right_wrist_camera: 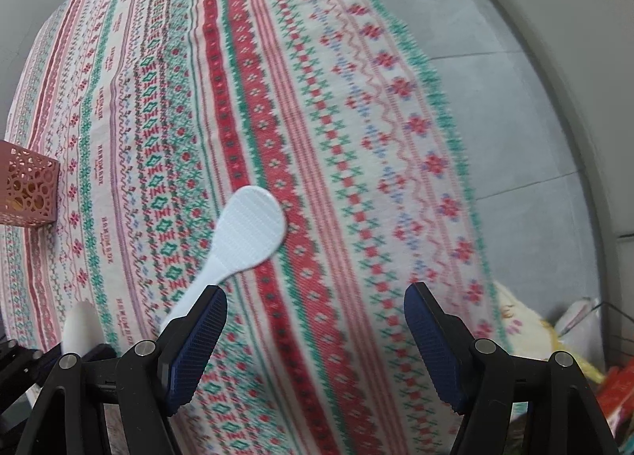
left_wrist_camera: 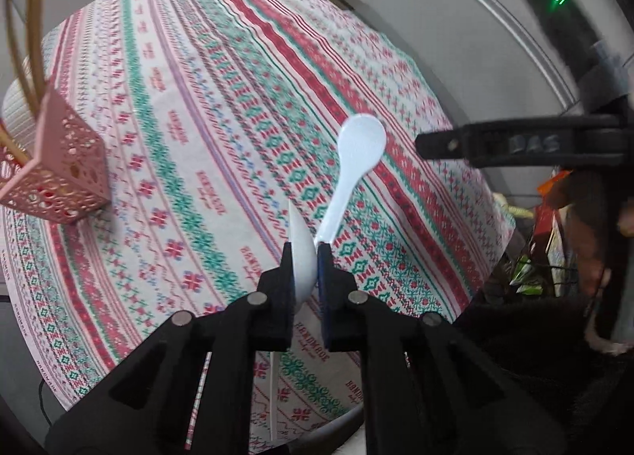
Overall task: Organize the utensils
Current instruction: 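Grasp the white spoon with the left tool while the right tool grasps the white paddle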
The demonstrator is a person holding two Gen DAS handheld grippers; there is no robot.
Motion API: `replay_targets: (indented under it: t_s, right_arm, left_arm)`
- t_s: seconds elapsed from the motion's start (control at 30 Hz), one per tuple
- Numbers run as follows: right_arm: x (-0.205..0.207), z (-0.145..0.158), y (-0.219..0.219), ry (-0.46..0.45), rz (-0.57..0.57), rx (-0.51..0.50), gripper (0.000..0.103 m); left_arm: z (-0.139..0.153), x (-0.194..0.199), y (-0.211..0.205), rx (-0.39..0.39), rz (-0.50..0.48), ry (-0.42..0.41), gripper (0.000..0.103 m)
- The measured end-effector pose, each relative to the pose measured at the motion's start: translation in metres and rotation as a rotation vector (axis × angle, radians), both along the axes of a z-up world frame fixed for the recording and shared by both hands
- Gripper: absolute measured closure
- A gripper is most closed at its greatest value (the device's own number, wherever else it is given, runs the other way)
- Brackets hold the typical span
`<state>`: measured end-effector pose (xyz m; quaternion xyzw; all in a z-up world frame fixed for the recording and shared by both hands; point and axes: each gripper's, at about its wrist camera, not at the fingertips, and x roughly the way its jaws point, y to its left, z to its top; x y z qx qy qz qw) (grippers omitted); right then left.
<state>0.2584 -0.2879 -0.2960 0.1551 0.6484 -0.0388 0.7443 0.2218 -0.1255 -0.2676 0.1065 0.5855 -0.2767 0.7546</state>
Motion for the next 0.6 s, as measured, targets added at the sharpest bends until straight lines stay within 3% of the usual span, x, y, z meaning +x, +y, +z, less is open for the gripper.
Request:
replay_targets:
  t_s: [0.23, 0.43, 0.6]
  right_arm:
    - [0.023, -0.028, 0.004, 0.054, -0.029, 0.075, 0.026]
    - [0.041, -0.048, 0.001, 0.071, -0.066, 0.074, 0.027]
    - [0.05, -0.047, 0.021, 0.061, -0.012, -0.019, 0.03]
  left_arm:
    - [0.011, 0.005, 0.014, -0.049, 0.044, -0.015, 0.092]
    - [0.01, 0.009, 0.027, -0.051, 0.069, -0.012, 0.092]
    - [0.011, 0.011, 0.035, -0.049, 0.085, -0.013, 0.092]
